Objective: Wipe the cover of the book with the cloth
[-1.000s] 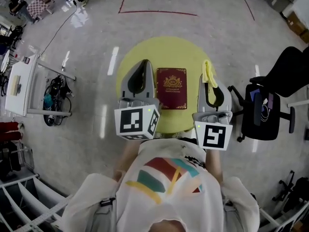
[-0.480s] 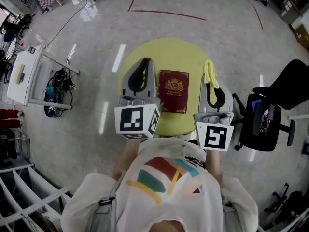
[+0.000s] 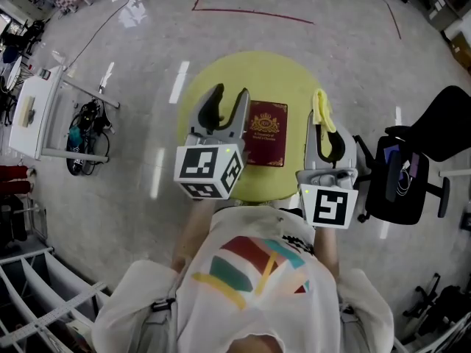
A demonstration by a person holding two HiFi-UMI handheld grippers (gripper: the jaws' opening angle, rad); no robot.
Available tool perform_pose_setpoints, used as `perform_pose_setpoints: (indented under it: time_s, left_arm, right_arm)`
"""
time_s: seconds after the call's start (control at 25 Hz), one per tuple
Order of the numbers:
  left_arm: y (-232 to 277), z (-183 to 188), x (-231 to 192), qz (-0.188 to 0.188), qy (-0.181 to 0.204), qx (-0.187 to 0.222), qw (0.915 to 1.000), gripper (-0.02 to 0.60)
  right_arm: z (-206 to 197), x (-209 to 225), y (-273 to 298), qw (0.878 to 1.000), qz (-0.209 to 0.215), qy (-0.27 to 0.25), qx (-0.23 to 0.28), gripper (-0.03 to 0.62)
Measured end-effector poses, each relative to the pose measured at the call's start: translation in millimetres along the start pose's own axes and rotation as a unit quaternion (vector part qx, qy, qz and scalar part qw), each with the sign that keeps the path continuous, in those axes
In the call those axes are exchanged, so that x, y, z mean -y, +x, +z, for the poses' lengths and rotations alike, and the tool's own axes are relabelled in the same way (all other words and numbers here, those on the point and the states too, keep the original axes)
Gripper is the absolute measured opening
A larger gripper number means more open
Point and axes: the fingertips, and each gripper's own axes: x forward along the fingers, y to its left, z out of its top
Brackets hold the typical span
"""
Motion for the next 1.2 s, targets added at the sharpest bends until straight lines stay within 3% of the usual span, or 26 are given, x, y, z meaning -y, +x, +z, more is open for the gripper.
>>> perform_pose_setpoints:
  time_s: [0.24,0.36,0.48,0.64,0.8,1.0,1.2]
  left_arm:
    - [6,-66,-15,0.005,-0.053,-0.085,0.995,0.175]
    - [7,-106,-21,0.006,-0.069,-0.142,0.9875,0.175]
    - [4,-148,-23,0.011,-0.059,-0.196,0.9787,0.181]
    - [1,-193,-19,-0.001,-0.071,-0.242,0.9677,0.21]
    - [-5,-235,-21,0.003,-0.099,-0.293,0.9509,0.218]
    - [-18,-287,-33,0.031,-0.146,-0.357,0.9222,0.216]
    - [-29,-313,-36,0.034,-0.156,-0.395,0.9048,0.194]
  right_arm:
    - [-7,-5,-7,1.0,0.005,0.004,-0.013,0.028]
    - [-12,-7,-11,1.0,0.006,0.005,-0.021,0.028]
    - [-15,-8,-16,1.0,0.004,0.007,-0.028,0.028]
    - [-15,-7,-19,1.0,-0.001,0.0,-0.031,0.028]
    - [-18,-6,-23,0.999,-0.004,-0.002,-0.037,0.028]
    - [-23,-5,-27,0.999,-0.01,-0.002,-0.046,0.028]
    - [-25,-3,-28,0.999,-0.013,-0.001,-0.051,0.028]
